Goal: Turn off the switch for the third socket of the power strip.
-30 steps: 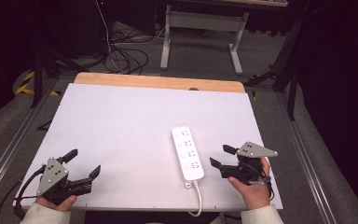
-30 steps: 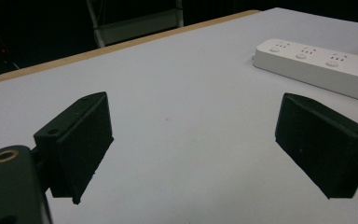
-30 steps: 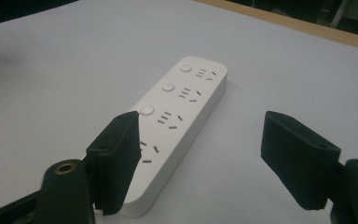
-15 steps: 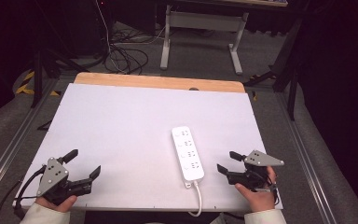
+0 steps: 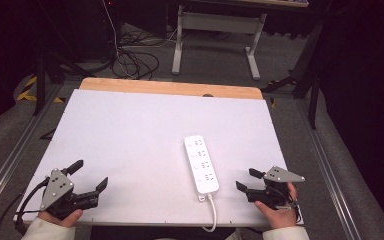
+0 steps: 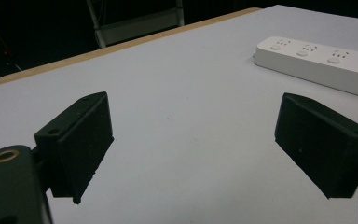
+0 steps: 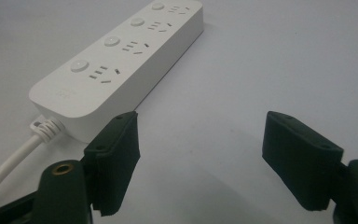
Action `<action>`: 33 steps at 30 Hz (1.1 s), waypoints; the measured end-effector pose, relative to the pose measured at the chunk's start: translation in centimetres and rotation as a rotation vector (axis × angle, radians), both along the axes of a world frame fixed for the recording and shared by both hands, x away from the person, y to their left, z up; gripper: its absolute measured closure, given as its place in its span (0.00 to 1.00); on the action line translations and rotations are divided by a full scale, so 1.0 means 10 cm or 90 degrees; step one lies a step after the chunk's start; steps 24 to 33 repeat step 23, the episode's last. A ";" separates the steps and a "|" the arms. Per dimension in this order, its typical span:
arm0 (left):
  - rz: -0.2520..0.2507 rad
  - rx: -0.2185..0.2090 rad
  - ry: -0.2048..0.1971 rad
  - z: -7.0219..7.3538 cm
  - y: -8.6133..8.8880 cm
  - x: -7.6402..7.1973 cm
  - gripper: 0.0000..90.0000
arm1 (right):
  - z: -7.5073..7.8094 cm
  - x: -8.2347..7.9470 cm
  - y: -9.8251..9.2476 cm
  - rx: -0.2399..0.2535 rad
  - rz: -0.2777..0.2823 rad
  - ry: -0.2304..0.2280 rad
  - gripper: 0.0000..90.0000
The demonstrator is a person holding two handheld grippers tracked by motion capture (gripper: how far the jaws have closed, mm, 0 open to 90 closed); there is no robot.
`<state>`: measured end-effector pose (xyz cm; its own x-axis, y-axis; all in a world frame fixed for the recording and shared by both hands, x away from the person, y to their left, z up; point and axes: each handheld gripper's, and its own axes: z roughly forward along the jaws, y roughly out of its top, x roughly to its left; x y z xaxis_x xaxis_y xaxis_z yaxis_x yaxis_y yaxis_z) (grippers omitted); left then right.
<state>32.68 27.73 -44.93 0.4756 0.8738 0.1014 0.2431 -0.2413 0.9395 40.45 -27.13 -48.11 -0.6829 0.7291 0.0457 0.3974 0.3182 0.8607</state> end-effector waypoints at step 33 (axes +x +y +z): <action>-0.002 0.005 0.015 0.02 0.01 0.00 0.15 | 0.02 -0.01 0.01 -0.003 -0.002 -0.014 0.31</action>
